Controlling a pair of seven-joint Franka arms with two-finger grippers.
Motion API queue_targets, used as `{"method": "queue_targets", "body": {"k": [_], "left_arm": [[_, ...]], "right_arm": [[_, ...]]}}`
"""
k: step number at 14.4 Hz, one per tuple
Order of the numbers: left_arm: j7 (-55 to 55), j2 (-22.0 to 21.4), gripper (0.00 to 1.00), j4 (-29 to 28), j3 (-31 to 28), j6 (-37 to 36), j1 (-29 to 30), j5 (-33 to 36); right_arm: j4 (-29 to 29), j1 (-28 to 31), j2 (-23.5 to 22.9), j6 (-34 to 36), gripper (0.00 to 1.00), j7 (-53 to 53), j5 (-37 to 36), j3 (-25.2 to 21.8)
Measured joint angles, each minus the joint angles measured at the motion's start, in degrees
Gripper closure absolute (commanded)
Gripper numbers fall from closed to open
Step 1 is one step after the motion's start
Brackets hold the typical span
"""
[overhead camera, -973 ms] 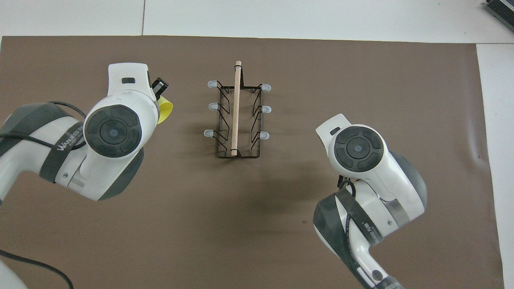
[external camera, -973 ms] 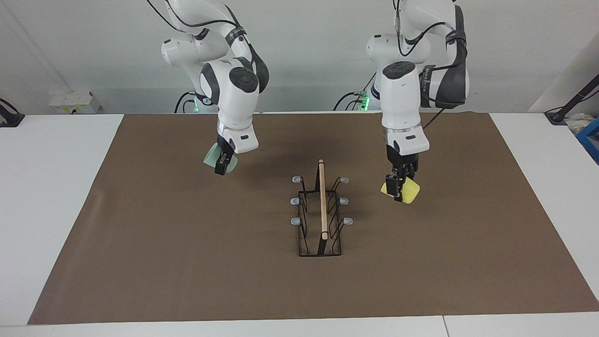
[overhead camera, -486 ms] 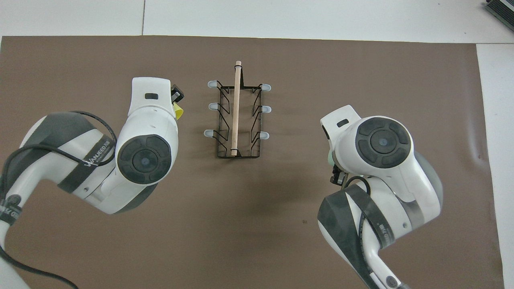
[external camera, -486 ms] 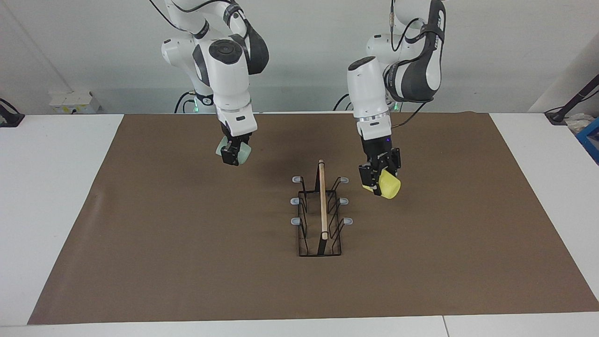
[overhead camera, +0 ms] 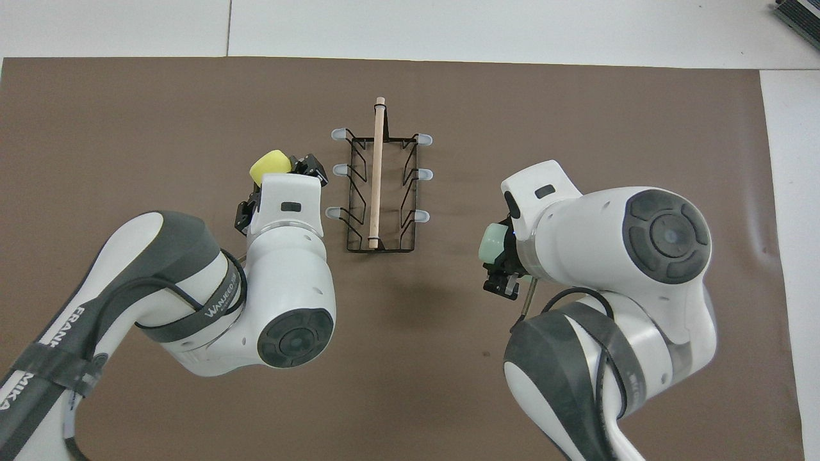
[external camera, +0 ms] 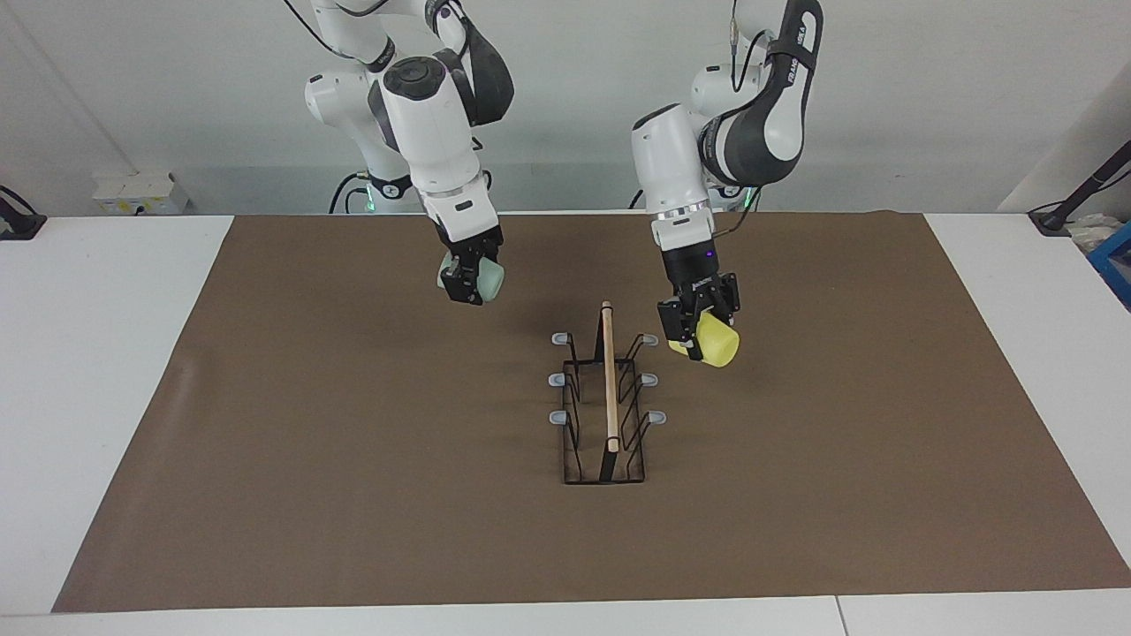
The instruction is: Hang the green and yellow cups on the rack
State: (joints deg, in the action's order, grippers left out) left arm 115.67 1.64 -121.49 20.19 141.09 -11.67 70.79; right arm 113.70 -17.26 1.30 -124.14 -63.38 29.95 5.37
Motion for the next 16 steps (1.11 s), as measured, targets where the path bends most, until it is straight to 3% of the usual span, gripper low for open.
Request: {"method": "queue_targets", "body": {"k": [3, 7, 10, 11, 12, 13, 14, 16], "left_arm": [[1.3, 0.0, 1.00, -1.1, 1.3, 0.1, 0.0, 4.3], [1.5, 0.1, 1.00, -3.0, 2.4, 2.6, 0.0, 5.4], [1.6, 0.1, 1.00, -3.5, 2.9, 4.7, 0.0, 5.5], [1.6, 0.1, 0.78, -3.6, 3.1, 4.8, 0.0, 5.5], [1.6, 0.1, 0.46, -3.6, 3.3, 4.9, 0.0, 5.5], [1.6, 0.1, 0.06, -3.7, 3.3, 5.1, 0.0, 5.5], [1.6, 0.1, 0.00, -3.7, 3.4, 5.2, 0.0, 5.5], [1.6, 0.1, 0.00, -3.8, 3.5, 5.4, 0.0, 5.5]], "right_arm": [[0.8, 3.6, 0.2, 0.0, 1.00, -11.6, 11.3, -0.2], [2.8, 6.6, 0.8, 0.0, 1.00, -20.8, 22.0, -0.3], [4.9, 7.7, 2.5, 1.6, 1.00, -28.3, 34.1, -0.3], [5.7, 8.3, 3.2, 2.7, 1.00, -30.8, 36.6, -0.3], [6.5, 9.0, 3.9, 3.5, 1.00, -33.5, 39.0, -0.4], [7.6, 9.4, 4.6, 4.1, 1.00, -36.2, 41.8, -0.4], [9.1, 9.6, 5.5, 4.5, 1.00, -39.1, 45.5, -0.4], [12.7, 9.5, 7.3, 4.5, 1.00, -44.9, 54.4, -0.3]]}}
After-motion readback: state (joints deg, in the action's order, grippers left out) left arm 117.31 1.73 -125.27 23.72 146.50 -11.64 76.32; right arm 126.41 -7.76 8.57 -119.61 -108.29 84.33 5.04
